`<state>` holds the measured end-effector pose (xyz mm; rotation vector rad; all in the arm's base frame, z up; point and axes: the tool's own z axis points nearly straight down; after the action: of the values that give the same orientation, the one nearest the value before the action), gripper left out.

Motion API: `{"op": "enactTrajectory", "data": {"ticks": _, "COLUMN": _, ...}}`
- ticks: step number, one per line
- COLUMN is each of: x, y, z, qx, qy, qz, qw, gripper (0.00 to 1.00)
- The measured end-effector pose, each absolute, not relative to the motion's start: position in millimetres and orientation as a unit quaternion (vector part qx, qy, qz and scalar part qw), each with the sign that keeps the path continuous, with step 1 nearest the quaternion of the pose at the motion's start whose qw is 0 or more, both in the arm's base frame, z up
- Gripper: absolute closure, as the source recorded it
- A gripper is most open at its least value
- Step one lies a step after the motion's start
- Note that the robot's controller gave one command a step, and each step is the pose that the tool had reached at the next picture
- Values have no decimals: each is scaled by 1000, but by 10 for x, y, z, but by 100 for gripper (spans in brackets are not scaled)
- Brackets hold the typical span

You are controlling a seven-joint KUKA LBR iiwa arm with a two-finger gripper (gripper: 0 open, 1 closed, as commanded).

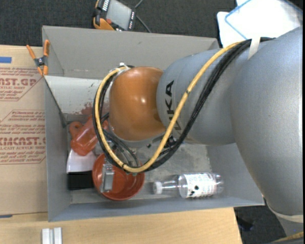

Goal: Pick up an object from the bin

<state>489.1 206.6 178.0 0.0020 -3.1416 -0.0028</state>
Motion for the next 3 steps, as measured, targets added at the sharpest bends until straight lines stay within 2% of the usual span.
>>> {"op": "enactTrajectory", "data": {"ticks": 1, "x": 4891, "y": 2066, "z": 1780, "qx": 1, "qy": -1000, "qz": -1, "qw": 0, "gripper": 0}}
{"op": "enactTrajectory", "data": {"ticks": 2, "x": 5248, "y": 2265, "z": 2018, "qx": -28, "qy": -1000, "qz": -3, "qw": -3, "gripper": 0}}
{"op": "enactTrajectory", "data": {"ticks": 3, "x": 5109, "y": 1920, "z": 1255, "qx": 126, "qy": -992, "qz": -1, "qw": 1, "gripper": 0}}
